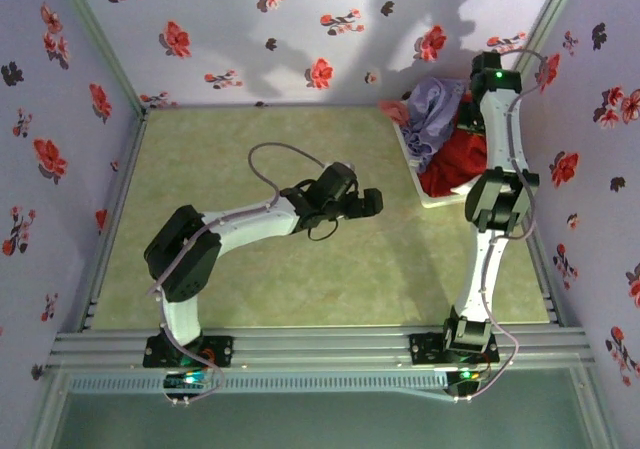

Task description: Fold and stack the t-shirts

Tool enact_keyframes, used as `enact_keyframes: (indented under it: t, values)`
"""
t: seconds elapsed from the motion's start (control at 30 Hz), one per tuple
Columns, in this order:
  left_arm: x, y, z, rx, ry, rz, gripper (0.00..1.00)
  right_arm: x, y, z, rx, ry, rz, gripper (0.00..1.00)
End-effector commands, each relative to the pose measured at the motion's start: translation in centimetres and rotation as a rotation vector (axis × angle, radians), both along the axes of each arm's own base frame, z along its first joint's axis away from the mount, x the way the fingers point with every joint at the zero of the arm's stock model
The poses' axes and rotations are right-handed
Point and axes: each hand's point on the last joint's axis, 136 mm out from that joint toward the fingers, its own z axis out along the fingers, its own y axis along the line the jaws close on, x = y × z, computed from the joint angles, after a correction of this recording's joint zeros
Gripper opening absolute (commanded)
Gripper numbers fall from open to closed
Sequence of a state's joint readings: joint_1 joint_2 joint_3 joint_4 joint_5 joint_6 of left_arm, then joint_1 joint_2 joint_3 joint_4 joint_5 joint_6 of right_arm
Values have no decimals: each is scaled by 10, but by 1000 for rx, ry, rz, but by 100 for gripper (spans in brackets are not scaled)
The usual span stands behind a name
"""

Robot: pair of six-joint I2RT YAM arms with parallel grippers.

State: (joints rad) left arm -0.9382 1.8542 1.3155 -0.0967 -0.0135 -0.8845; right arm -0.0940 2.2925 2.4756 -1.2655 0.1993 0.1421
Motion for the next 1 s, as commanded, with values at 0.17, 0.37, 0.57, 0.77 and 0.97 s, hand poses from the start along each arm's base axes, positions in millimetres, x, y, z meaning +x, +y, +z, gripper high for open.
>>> enact_keyframes:
  t: [0.17,0.37,0.57,0.77,0.97]
  values:
    - [0,-7,37,-105,-70,-9,99,-33,32,156,-52,-374,22,0]
    - [3,-26,88,-205,-161,-79,99,-54,58,211,-56,-529,73,0]
    - [-1,-22,131,-269,-245,-99,99,-73,83,266,-24,-683,161,0]
    - [-6,10,134,-180,-247,-47,99,-94,93,340,-12,-941,204,0]
    - [-22,62,112,-115,-222,49,99,-124,121,411,39,-1200,330,0]
